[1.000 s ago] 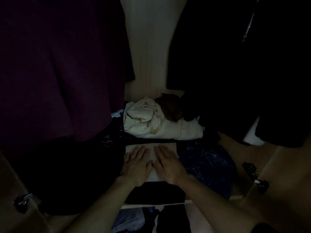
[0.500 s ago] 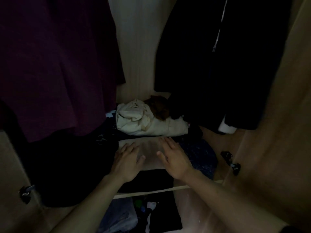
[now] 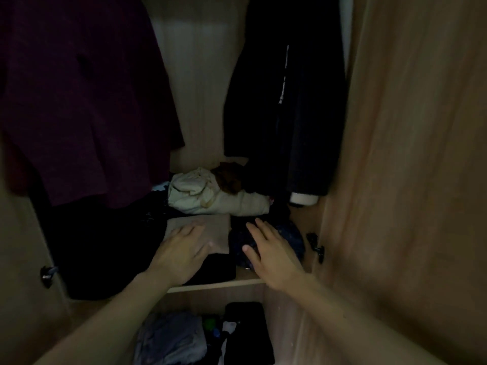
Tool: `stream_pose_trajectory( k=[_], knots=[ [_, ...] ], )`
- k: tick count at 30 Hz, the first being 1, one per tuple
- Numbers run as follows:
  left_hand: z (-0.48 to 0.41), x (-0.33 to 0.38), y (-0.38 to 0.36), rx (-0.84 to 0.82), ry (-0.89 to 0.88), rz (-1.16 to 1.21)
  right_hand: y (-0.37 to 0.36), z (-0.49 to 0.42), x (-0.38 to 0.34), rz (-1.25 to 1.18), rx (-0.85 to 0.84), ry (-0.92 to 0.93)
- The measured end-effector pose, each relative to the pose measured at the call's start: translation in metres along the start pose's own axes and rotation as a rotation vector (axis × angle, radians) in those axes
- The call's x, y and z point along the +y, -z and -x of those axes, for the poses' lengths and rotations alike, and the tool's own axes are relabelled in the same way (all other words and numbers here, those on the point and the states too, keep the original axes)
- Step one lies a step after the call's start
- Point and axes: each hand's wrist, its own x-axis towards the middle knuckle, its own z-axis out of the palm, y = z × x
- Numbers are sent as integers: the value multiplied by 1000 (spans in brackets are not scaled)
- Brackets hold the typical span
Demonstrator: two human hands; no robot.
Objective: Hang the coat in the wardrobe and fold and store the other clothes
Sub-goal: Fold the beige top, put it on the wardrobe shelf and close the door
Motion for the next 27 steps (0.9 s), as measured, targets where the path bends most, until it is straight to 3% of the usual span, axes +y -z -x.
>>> stream_pose_trajectory(
  k=[10, 18, 27],
  knots=[
    [87, 86, 9, 12, 59, -136, 38, 98, 12, 98, -6, 45],
    [103, 127, 35, 72, -40, -172, 83, 122, 3, 126, 111, 27],
    [113, 138, 43, 63, -173, -77, 120, 172, -8, 148, 181, -119]
  ],
)
